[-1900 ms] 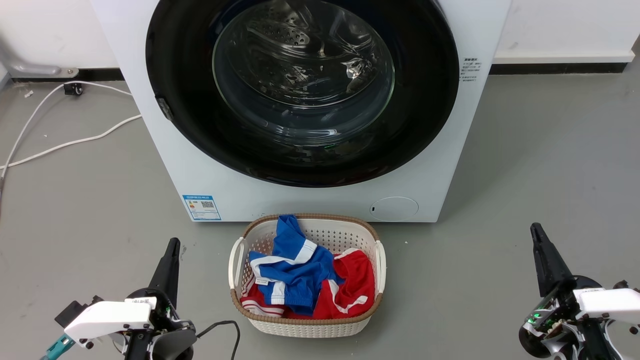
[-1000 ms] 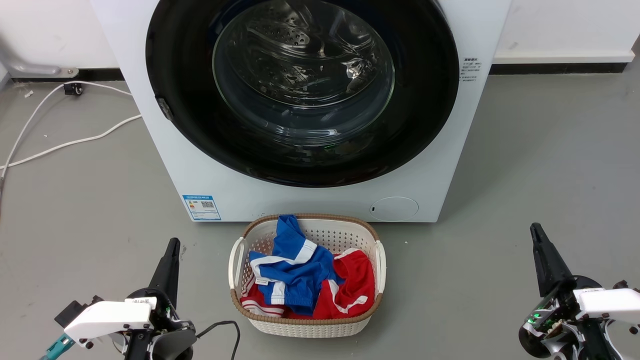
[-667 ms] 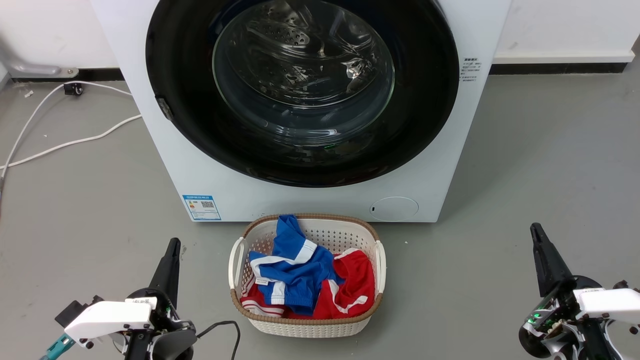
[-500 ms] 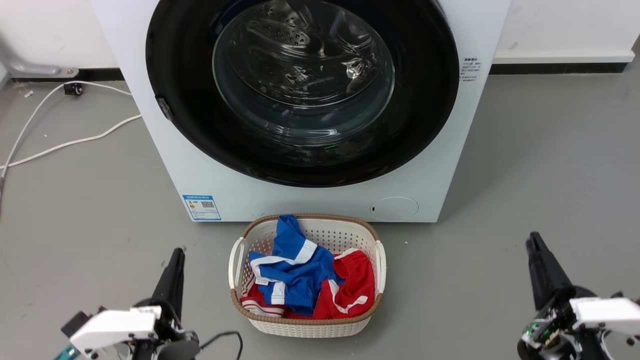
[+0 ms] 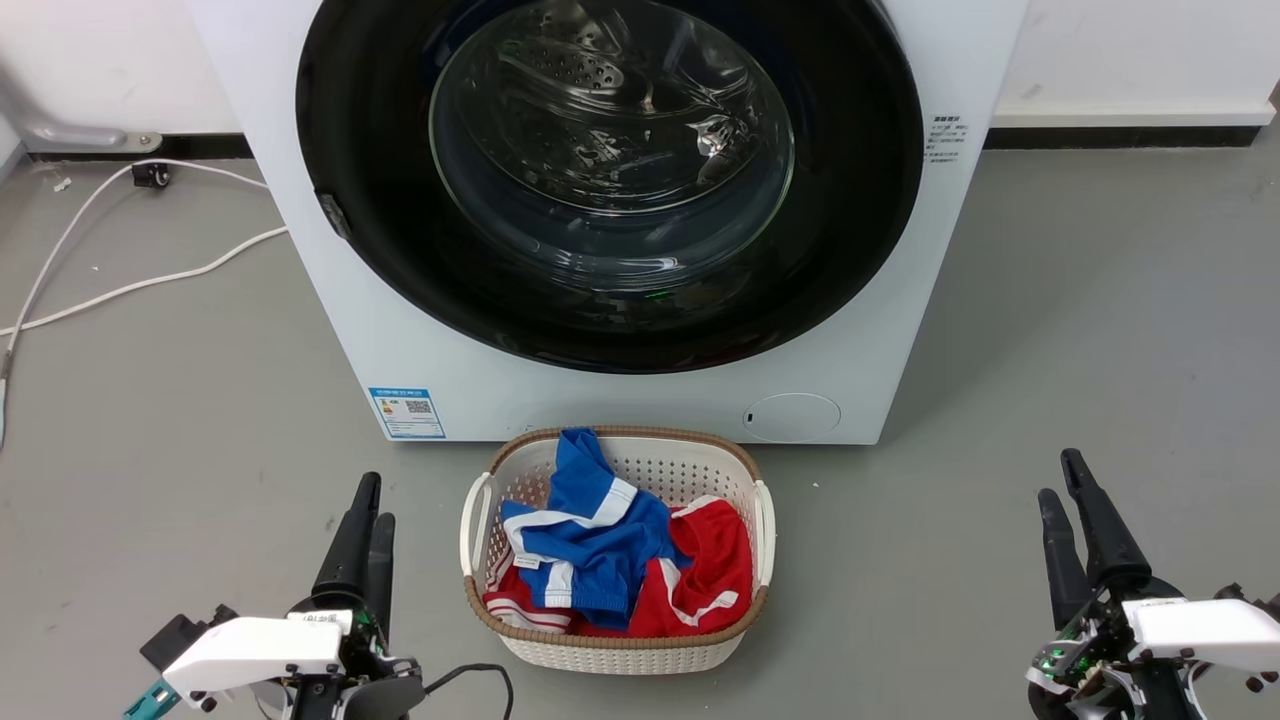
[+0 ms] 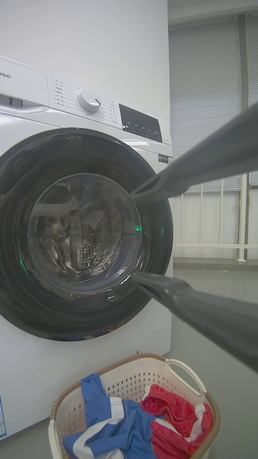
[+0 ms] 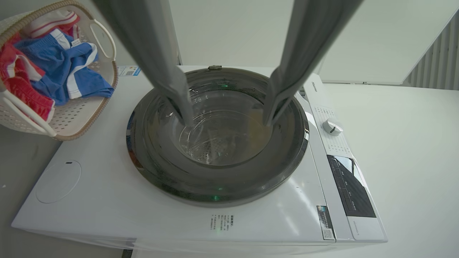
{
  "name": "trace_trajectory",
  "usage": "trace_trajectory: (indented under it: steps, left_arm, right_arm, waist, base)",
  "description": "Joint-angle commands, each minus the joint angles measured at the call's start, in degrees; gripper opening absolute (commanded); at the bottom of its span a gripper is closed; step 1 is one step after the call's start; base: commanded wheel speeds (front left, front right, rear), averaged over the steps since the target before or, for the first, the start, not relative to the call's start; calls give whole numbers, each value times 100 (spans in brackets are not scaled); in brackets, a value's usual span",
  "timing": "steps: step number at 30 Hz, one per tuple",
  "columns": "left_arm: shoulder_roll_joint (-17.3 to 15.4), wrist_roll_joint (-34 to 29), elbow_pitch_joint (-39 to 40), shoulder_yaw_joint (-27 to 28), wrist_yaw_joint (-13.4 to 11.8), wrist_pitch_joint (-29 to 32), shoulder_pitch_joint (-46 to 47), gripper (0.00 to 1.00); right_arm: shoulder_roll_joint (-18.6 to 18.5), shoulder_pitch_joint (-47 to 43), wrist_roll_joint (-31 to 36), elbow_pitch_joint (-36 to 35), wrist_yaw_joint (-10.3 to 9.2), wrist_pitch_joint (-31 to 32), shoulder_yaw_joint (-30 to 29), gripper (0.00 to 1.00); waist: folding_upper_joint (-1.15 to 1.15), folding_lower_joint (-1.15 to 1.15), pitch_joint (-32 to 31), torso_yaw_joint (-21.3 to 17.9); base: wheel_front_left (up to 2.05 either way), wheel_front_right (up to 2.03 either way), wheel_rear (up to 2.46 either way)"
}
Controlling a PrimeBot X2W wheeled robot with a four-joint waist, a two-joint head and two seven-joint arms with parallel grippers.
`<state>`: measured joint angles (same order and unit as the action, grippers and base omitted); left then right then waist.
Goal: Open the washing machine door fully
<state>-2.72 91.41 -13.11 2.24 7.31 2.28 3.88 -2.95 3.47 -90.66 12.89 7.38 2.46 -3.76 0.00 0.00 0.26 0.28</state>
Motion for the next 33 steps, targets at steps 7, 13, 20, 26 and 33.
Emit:
trace_trajectory:
  steps: [7, 13, 20, 26, 33]
  left_arm:
    - [-17, -513, 338, -188, 7, -218, 155, 100]
    - [-18, -1479, 424, -305, 8, -356, 183, 100]
    - [-18, -2608, 518, -313, 0, -505, 195, 100]
    - [-25, -3749, 570, -444, -52, -625, 213, 100]
    - [-94, -4784, 609, -610, -174, -758, 227, 100]
  right_arm:
    - [-82, 84, 271, -264, 5, -226, 128, 100]
    - [-203, 89, 1130, -336, 6, -371, 125, 100]
    - [-182, 98, 2714, -439, 7, -522, 1, 100]
    - [-134, 106, 3915, -564, 7, -570, -2, 100]
    - [-82, 97, 4888, -683, 8, -612, 41, 100]
  waist:
    - [0, 0, -1, 24]
    - [0, 0, -7, 34]
    - [0, 0, -13, 41]
    - [0, 0, -17, 42]
    - [0, 0, -12, 37]
  base:
    - [0, 0, 0]
    - [0, 0, 0]
    - [0, 0, 0]
    - [0, 0, 0]
    - [0, 0, 0]
